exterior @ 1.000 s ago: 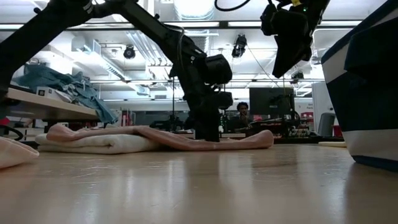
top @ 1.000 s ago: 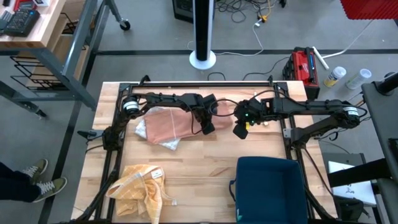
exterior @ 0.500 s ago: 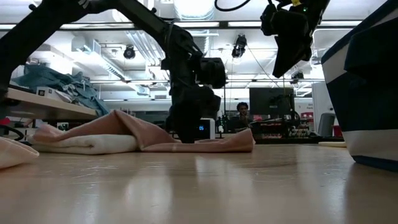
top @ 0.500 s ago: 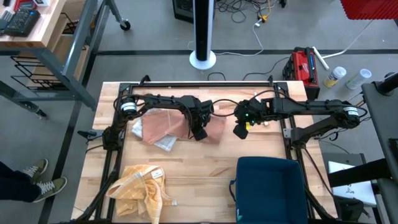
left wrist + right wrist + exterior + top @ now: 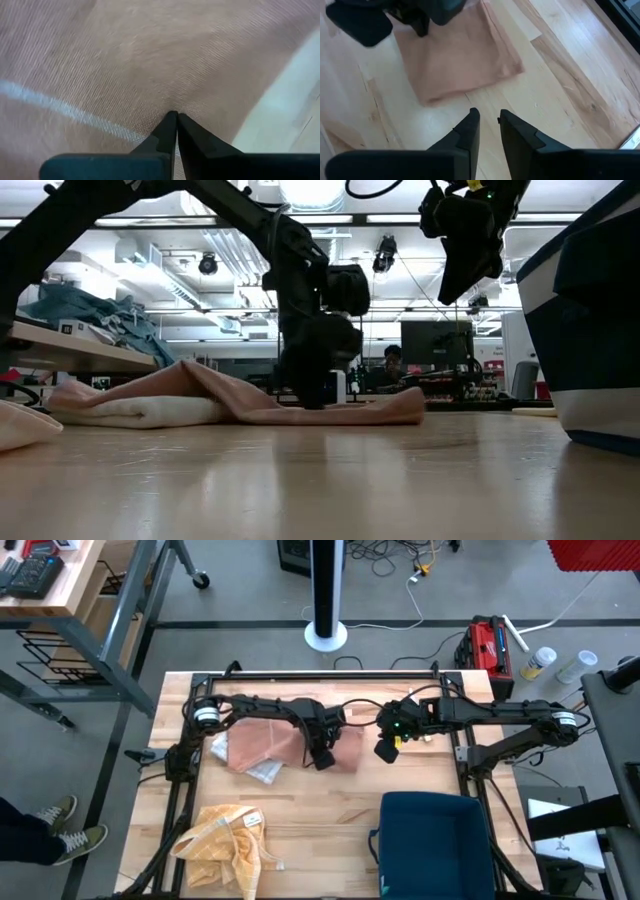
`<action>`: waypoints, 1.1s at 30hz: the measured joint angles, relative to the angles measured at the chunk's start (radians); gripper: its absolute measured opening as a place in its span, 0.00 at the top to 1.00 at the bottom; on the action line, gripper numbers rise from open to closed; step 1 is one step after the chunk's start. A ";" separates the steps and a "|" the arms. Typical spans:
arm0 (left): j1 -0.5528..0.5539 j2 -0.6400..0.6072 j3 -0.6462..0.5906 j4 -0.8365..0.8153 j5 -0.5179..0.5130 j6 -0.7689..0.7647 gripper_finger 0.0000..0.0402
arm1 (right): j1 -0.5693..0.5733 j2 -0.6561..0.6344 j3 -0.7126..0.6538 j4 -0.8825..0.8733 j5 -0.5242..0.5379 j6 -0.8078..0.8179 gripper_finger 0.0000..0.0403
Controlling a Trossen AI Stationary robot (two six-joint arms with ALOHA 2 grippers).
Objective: Fold towel
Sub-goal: Fold the brown towel
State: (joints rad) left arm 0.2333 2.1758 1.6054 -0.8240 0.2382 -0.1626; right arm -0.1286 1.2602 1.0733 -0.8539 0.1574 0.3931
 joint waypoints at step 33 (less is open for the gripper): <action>-0.049 -0.007 -0.071 0.309 -0.090 -0.114 0.93 | 0.000 0.000 0.000 0.007 0.000 -0.038 0.75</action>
State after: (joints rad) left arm 0.1844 2.1685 1.5348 -0.5146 0.1482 -0.2765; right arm -0.1287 1.2602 1.0729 -0.8467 0.1574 0.3550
